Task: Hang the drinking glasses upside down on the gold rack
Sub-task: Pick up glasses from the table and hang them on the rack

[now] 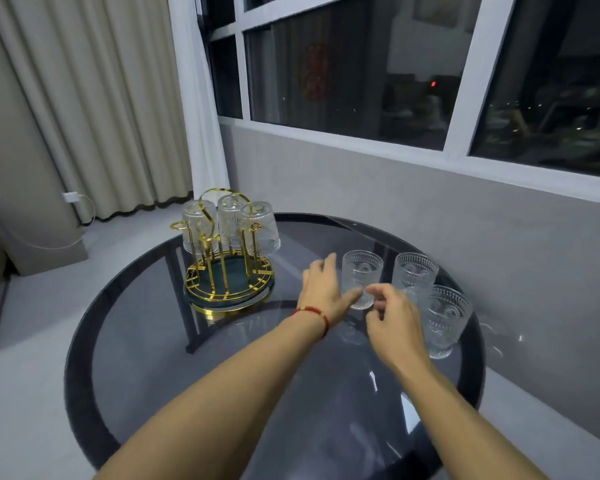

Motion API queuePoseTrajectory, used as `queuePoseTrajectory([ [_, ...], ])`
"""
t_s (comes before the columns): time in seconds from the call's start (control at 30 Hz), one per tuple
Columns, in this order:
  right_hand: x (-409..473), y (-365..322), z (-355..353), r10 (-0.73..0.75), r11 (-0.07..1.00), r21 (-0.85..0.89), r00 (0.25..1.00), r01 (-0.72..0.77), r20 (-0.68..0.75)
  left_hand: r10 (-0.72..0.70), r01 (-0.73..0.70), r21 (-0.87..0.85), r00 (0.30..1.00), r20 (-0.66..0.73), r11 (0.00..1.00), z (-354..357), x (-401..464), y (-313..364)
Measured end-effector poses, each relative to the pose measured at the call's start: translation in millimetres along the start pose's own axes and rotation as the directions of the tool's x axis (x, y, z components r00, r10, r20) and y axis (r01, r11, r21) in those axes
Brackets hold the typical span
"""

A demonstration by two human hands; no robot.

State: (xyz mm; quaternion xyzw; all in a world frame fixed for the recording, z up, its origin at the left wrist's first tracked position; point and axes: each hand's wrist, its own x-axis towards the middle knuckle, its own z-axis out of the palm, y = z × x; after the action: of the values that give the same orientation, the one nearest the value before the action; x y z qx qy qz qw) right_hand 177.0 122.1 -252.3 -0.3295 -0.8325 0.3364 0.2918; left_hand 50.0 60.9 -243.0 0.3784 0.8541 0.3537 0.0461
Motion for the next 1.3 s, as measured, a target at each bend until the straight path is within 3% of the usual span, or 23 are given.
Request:
queuePoseTrajectory([
  [0.2, 6.8, 11.0, -6.2, 0.100, 0.994, -0.056, 0.994, -0.098, 0.033, -0.115, 0.119, -0.040, 0.989, 0.096, 0.992, 20.7, 51.6, 38.2],
  [0.43, 7.7, 12.7, -0.3, 0.073, 0.997, -0.014, 0.994, -0.072, 0.077, -0.155, 0.120, -0.257, 0.981, -0.120, 0.959, 18.4, 39.7, 25.2],
  [0.53, 7.6, 5.0, 7.6, 0.060, 0.997, 0.036, 0.995, -0.064, 0.084, -0.186, 0.084, -0.431, 0.962, -0.200, 0.898, -1.7, 19.1, 10.3],
  [0.67, 5.4, -11.7, 22.5, 0.133, 0.948, 0.257, 0.967, -0.188, 0.218, -0.258, 0.105, -0.677, 0.957, -0.129, 0.729, -36.0, -10.3, -5.2],
  [0.73, 2.8, -21.4, 32.9, 0.152, 0.841, 0.458, 0.939, -0.287, 0.308, -0.280, 0.109, -0.764, 0.955, -0.097, 0.636, -47.8, -24.7, -16.0],
  [0.83, 0.0, -32.5, 44.5, 0.139, 0.520, 0.711, 0.868, -0.474, 0.477, -0.319, 0.121, -0.850, 0.946, -0.057, 0.513, -56.6, -41.7, -36.5],
  [0.9, -3.8, -39.7, 51.9, 0.123, 0.364, 0.757, 0.833, -0.543, 0.539, -0.327, 0.133, -0.888, 0.945, -0.021, 0.440, -63.9, -48.4, -50.5],
  [0.97, -8.4, -48.4, 62.0, 0.112, 0.313, 0.780, 0.836, -0.542, 0.537, -0.311, 0.141, -0.900, 0.950, 0.006, 0.412, -74.5, -50.9, -63.9],
  [1.03, -10.2, -56.5, 69.6, 0.091, 0.310, 0.809, 0.863, -0.499, 0.498, -0.295, 0.130, -0.858, 0.955, -0.026, 0.496, -83.1, -51.9, -76.6],
  [1.1, -8.2, -66.3, 79.0, 0.059, 0.379, 0.818, 0.893, -0.434, 0.446, -0.314, 0.128, -0.735, 0.942, -0.119, 0.666, -93.0, -57.1, -97.4],
  [1.13, -6.3, -70.8, 83.0, 0.042, 0.422, 0.811, 0.903, -0.404, 0.428, -0.307, 0.117, -0.625, 0.929, -0.206, 0.772, -95.0, -60.2, -113.4],
  [1.2, -0.5, -78.6, 87.9, 0.027, 0.457, 0.800, 0.905, -0.389, 0.425, -0.175, 0.107, -0.226, 0.936, -0.306, 0.968, -95.7, -65.8, -147.4],
  [1.27, 3.7, -91.2, 91.9, 0.002, 0.450, 0.801, 0.898, -0.395, 0.441, -0.102, 0.124, 0.132, 0.982, -0.160, 0.984, -90.5, -70.5, -176.9],
  [1.3, 5.1, -97.0, 90.7, -0.019, 0.460, 0.803, 0.900, -0.378, 0.435, -0.105, 0.121, 0.214, 0.991, -0.083, 0.969, -86.9, -71.2, -185.5],
])
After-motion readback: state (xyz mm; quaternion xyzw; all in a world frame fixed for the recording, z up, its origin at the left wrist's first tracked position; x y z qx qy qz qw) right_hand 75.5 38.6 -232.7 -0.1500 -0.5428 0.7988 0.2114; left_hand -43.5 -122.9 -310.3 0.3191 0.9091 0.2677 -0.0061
